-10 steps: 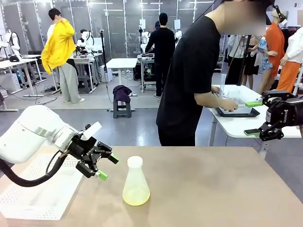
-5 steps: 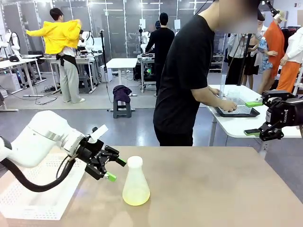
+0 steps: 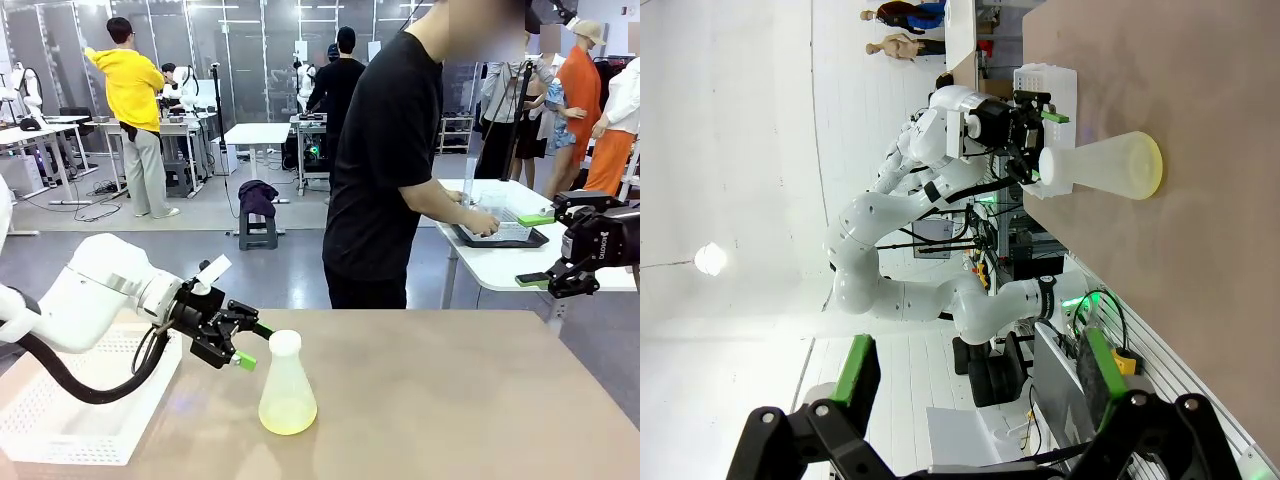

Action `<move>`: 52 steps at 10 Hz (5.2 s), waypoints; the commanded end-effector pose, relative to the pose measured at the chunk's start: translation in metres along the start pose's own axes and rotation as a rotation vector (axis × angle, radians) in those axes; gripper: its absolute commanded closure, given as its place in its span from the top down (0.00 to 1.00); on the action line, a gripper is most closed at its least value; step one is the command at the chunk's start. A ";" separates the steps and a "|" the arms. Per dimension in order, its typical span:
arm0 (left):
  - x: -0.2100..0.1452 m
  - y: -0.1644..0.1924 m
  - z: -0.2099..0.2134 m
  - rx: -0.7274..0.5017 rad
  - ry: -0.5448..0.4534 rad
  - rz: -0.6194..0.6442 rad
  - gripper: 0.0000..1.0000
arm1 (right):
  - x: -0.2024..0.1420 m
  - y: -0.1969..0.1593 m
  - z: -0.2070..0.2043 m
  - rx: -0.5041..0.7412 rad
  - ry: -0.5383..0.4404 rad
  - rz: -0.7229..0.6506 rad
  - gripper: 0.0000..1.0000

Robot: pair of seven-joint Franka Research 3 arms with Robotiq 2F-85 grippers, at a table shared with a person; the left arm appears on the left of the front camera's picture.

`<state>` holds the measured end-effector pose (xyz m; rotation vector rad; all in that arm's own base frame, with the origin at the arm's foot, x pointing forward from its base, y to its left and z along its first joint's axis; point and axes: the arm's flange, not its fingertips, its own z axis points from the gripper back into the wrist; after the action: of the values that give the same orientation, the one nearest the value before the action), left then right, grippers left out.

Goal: Prepare the solutions needed for the experiment.
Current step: When the human places the Big flask in the center of the table, pick up the Big flask and place it in the left Organizing basket.

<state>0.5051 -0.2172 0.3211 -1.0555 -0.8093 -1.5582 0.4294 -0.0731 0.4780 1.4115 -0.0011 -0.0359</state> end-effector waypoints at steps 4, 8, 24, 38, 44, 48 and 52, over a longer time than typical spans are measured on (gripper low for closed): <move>0.006 0.007 -0.005 -0.015 0.033 -0.052 1.00 | 0.001 0.001 0.001 -0.003 0.005 0.014 1.00; 0.033 0.024 -0.003 -0.090 0.137 -0.153 1.00 | 0.001 0.001 0.001 -0.003 0.005 0.014 1.00; 0.002 0.044 -0.071 -0.405 -0.099 -0.121 1.00 | 0.001 0.001 0.001 -0.003 0.005 0.014 1.00; -0.014 0.045 -0.085 -0.438 -0.263 -0.065 0.41 | 0.001 0.001 0.001 -0.003 0.005 0.014 1.00; -0.016 0.039 -0.078 -0.421 -0.269 -0.064 0.00 | 0.001 0.001 0.001 -0.003 0.005 0.014 1.00; 0.013 0.024 -0.056 -0.419 -0.246 -0.133 0.00 | 0.001 0.001 0.001 -0.003 0.005 0.014 1.00; 0.064 -0.002 0.016 -0.338 -0.187 -0.224 0.00 | 0.001 0.001 0.001 -0.003 0.005 0.014 1.00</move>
<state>0.5196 -0.2464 0.3722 -1.4334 -0.8016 -1.8134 0.4294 -0.0731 0.4779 1.4117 -0.0006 -0.0358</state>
